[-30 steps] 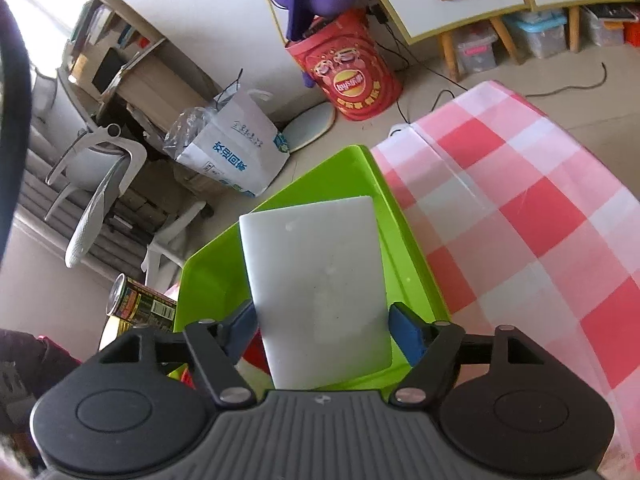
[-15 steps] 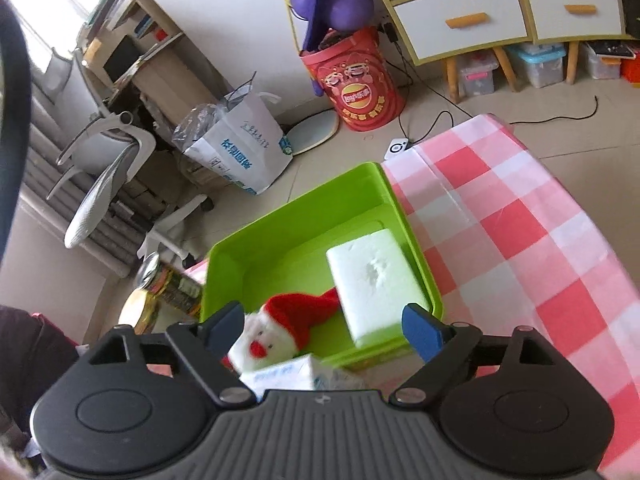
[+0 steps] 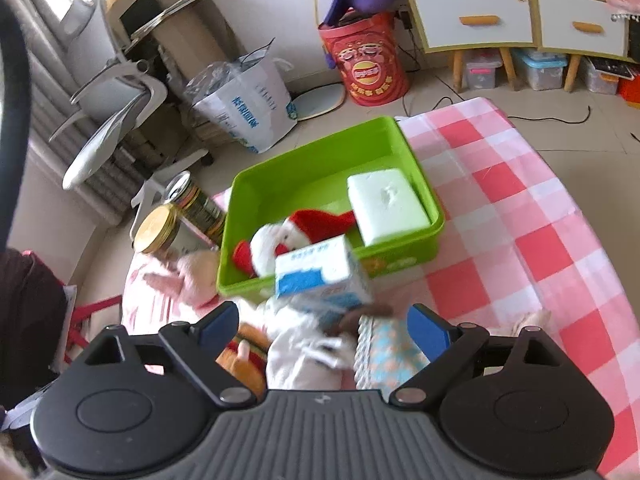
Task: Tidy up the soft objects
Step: 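Move both open tools back toward the towel and bunny doll, then grasp the green towel with the left tool while the right tool grasps the bunny doll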
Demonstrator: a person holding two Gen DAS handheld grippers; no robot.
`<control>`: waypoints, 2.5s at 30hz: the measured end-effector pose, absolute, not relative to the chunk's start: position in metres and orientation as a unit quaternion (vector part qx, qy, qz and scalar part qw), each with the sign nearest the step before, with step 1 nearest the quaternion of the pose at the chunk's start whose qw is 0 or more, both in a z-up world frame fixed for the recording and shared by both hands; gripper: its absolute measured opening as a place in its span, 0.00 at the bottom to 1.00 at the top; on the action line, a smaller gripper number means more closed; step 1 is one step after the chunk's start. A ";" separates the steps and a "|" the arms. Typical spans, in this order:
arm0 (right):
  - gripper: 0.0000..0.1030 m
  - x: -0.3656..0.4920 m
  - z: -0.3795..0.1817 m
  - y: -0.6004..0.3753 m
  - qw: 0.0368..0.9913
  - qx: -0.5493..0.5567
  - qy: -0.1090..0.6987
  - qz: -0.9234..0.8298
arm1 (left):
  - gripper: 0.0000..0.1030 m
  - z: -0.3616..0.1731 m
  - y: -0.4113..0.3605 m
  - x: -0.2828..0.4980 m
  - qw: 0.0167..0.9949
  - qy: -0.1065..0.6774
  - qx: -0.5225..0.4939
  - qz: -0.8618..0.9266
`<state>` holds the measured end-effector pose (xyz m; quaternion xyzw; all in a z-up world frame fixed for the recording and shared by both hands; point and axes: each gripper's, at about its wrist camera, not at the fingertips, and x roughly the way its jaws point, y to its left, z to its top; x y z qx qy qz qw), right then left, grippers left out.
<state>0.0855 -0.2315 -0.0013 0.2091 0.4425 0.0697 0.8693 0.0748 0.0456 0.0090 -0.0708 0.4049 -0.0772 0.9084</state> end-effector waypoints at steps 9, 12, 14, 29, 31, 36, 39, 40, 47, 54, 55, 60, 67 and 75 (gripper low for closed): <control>0.68 0.065 -0.018 -0.219 0.870 0.180 0.453 0.072 | 0.95 -0.002 0.065 0.059 0.907 0.412 -0.071 -0.051; 0.68 0.062 -0.021 -0.220 0.869 0.181 0.456 0.065 | 0.95 -0.007 0.063 0.057 0.905 0.417 -0.060 -0.052; 0.68 0.061 -0.024 -0.219 0.868 0.177 0.460 0.062 | 0.95 -0.012 0.062 0.055 0.904 0.421 -0.056 -0.056; 0.68 0.048 -0.049 -0.206 0.865 0.141 0.479 0.053 | 0.95 -0.047 0.063 0.035 0.897 0.434 -0.014 -0.088; 0.68 0.046 -0.052 -0.207 0.867 0.135 0.476 0.050 | 0.95 -0.052 0.062 0.034 0.895 0.435 -0.011 -0.095; 0.68 0.045 -0.063 -0.215 0.865 0.122 0.485 0.041 | 0.95 -0.062 0.054 0.032 0.889 0.443 -0.009 -0.113; 0.69 0.046 -0.067 -0.223 0.864 0.128 0.486 0.035 | 0.95 -0.065 0.046 0.032 0.884 0.448 -0.013 -0.132; 0.69 0.046 -0.069 -0.225 0.863 0.129 0.488 0.033 | 0.95 -0.067 0.043 0.032 0.882 0.450 -0.013 -0.137; 0.69 0.049 -0.081 -0.235 0.849 0.146 0.507 0.027 | 0.92 -0.078 0.023 0.029 0.867 0.469 -0.012 -0.168; 0.69 0.051 -0.081 -0.240 0.848 0.163 0.503 0.025 | 0.78 -0.083 0.004 0.023 0.860 0.468 0.005 -0.205; 0.69 0.052 -0.082 -0.240 0.848 0.165 0.502 0.026 | 0.75 -0.084 0.003 0.022 0.860 0.465 0.008 -0.208; 0.68 0.057 -0.084 -0.243 0.851 0.186 0.490 0.029 | 0.60 -0.087 -0.007 0.024 0.862 0.459 0.024 -0.212; 0.59 0.071 -0.099 -0.248 0.848 0.192 0.494 0.004 | 0.40 -0.098 -0.017 0.028 0.862 0.466 0.061 -0.191; 0.33 0.083 -0.122 -0.246 0.835 0.183 0.518 0.005 | 0.12 -0.089 -0.012 0.032 0.857 0.482 0.038 -0.177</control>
